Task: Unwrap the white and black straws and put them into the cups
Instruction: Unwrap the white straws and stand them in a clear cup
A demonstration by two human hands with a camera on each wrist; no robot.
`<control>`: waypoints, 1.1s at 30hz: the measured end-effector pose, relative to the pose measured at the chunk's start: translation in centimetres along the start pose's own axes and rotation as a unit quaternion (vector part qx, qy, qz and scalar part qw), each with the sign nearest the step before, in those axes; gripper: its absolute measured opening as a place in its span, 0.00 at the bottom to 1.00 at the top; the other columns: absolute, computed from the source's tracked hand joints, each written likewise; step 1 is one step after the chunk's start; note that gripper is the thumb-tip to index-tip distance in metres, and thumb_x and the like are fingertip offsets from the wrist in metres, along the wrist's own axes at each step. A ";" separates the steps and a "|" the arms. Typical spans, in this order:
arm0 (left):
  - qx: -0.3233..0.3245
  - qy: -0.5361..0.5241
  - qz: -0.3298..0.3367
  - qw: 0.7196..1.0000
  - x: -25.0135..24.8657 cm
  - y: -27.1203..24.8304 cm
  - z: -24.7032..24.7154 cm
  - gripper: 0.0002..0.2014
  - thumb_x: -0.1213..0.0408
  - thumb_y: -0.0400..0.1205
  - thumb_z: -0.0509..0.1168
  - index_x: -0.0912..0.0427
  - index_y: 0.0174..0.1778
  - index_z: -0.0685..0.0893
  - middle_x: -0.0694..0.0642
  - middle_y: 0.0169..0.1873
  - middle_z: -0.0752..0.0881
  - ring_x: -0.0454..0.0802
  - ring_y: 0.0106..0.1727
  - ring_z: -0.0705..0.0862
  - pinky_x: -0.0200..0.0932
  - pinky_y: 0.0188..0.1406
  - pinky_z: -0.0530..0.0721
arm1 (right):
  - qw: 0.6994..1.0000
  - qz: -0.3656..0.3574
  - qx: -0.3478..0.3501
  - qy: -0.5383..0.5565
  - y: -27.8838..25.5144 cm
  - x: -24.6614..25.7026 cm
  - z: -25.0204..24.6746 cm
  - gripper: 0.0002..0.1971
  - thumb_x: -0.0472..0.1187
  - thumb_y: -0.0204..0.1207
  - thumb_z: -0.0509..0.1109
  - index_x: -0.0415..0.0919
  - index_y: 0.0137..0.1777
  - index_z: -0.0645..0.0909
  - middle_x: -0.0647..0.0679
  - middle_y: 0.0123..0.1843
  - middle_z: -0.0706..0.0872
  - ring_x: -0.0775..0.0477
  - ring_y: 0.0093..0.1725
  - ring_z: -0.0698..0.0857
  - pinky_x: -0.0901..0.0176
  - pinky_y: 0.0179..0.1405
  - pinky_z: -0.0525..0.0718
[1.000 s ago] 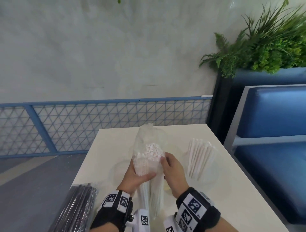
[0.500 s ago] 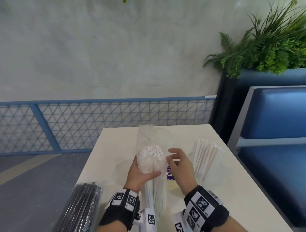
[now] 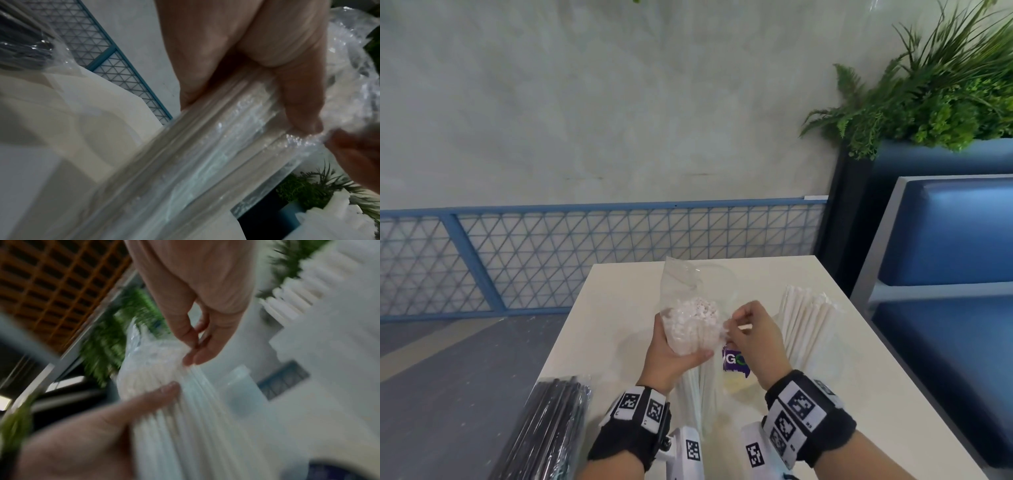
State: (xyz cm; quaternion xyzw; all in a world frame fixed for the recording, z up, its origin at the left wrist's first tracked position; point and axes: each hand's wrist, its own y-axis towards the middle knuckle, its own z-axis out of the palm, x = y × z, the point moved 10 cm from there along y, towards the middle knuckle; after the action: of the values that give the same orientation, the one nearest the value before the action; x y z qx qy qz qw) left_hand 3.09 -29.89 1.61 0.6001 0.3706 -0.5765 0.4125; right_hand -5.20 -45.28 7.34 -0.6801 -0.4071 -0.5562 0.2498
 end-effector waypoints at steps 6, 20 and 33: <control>-0.014 0.041 -0.005 0.999 0.0 0.2 0.5 0.42 0.54 0.47 0.82 0.40 0.56 0.70 0.50 0.59 0.80 0.48 0.62 0.79 0.48 0.62 0.81 | 0.926 -0.288 -0.027 -0.243 -1.6 7.1 0.8 0.13 0.27 0.71 0.68 0.44 0.49 0.86 0.47 0.50 0.83 0.49 0.48 0.81 0.61 0.50 0.80; -0.014 0.002 -0.025 1.000 0.6 0.0 0.3 0.43 0.57 0.50 0.84 0.51 0.63 0.78 0.50 0.59 0.87 0.49 0.63 0.83 0.58 0.66 0.81 | 0.925 -0.137 0.122 -0.333 1.7 4.4 2.6 0.23 0.43 0.75 0.70 0.42 0.70 0.76 0.45 0.62 0.81 0.48 0.57 0.84 0.68 0.54 0.75; 0.005 -0.008 -0.016 1.000 0.5 0.6 1.0 0.41 0.61 0.51 0.83 0.51 0.62 0.77 0.52 0.57 0.87 0.50 0.61 0.85 0.59 0.64 0.82 | 0.924 -0.171 0.133 -0.315 0.7 4.0 3.3 0.26 0.35 0.66 0.75 0.40 0.66 0.77 0.47 0.63 0.78 0.46 0.59 0.77 0.64 0.56 0.75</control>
State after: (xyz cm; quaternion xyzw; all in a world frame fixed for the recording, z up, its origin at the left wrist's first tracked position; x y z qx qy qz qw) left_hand 3.26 -31.02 1.18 0.5919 0.3740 -0.5897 0.4026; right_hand -2.61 -41.96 10.47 -0.7007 -0.6454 -0.2879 0.0976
